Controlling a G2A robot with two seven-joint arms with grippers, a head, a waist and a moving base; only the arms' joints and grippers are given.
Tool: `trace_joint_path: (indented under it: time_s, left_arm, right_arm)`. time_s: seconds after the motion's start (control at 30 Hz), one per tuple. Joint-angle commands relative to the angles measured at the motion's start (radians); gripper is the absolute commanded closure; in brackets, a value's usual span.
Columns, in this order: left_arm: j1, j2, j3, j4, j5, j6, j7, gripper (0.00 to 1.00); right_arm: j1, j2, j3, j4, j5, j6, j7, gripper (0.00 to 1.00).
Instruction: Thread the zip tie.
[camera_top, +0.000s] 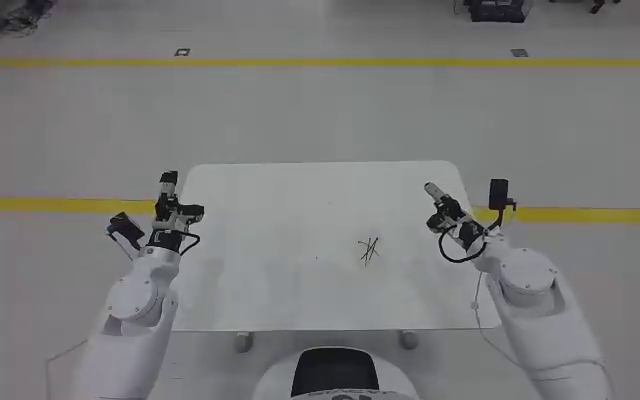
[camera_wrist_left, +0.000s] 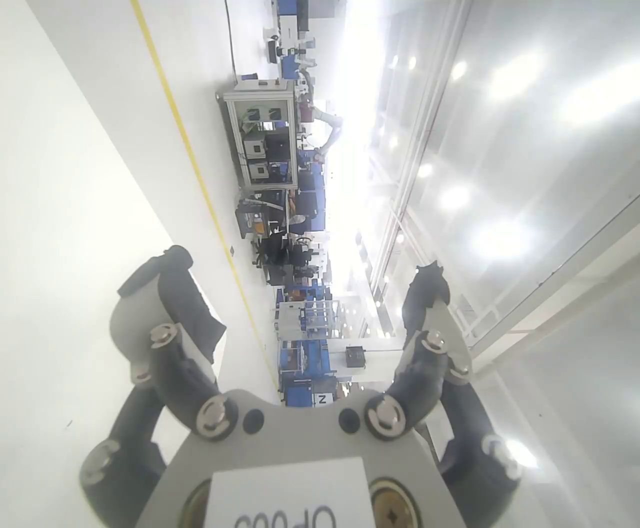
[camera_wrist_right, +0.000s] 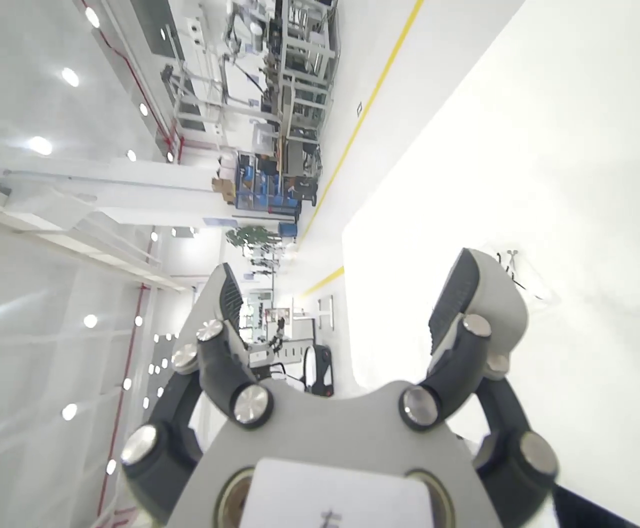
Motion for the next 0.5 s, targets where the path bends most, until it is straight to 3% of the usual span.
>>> trace_joint_path:
  time_s: [0.0, 0.13, 0.3, 0.47]
  left_arm:
    - [0.0, 0.0, 0.0, 0.0, 0.0, 0.0, 0.0, 0.0]
    - [0.0, 0.0, 0.0, 0.0, 0.0, 0.0, 0.0, 0.0]
    - [0.0, 0.0, 0.0, 0.0, 0.0, 0.0, 0.0, 0.0]
    - [0.0, 0.0, 0.0, 0.0, 0.0, 0.0, 0.0, 0.0]
  right_arm:
    - [0.019, 0.004, -0.013, -0.004, -0.041, 0.027, 0.064, 0.0]
    - [0.081, 0.014, -0.053, 0.007, -0.149, 0.049, 0.174, 0.0]
    - [0.164, 0.016, -0.127, 0.071, -0.257, 0.049, 0.304, 0.0]
    - [0.164, 0.016, -0.127, 0.071, -0.257, 0.049, 0.304, 0.0]
